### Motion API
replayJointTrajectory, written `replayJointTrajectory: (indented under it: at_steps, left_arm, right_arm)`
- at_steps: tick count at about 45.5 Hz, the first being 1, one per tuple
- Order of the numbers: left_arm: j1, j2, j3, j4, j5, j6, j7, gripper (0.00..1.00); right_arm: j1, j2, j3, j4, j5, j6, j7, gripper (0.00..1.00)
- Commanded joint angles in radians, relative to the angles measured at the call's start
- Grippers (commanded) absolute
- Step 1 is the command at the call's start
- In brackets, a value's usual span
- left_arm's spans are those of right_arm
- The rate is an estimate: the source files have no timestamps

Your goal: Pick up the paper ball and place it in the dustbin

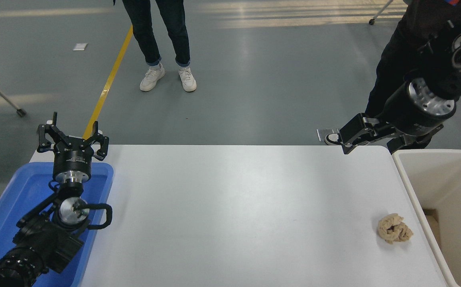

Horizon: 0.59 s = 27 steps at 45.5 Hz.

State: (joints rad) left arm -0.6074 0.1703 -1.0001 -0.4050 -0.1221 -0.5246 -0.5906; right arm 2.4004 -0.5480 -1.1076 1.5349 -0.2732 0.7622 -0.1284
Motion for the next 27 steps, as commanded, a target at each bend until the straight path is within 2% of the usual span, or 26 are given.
replayJointTrajectory:
  at_steps: [1,7,16,22,27]
  left_arm:
    - [0.000,0.002,0.000,0.000,-0.001,0.000,0.000,0.99]
    - [0.000,0.002,0.000,0.000,-0.001,0.000,0.000,0.99]
    - [0.000,0.001,0.000,0.000,-0.001,0.002,0.000,0.99]
    - [0.000,0.002,0.000,0.000,-0.001,0.002,0.000,0.99]
    - [0.000,0.002,0.000,0.000,-0.001,0.002,0.000,0.99]
  right_arm:
    - [0.095,-0.021,-0.064,0.048,-0.017,0.023,0.003,1.00]
    - [0.083,-0.024,-0.106,0.047,-0.079,0.023,0.001,1.00]
    - [-0.035,-0.096,-0.144,0.012,-0.317,0.023,0.000,1.00]
    - [-0.084,-0.171,-0.253,-0.061,-0.451,-0.078,0.003,1.00]
    - [-0.171,-0.225,-0.270,-0.099,-0.460,-0.191,0.003,1.00]
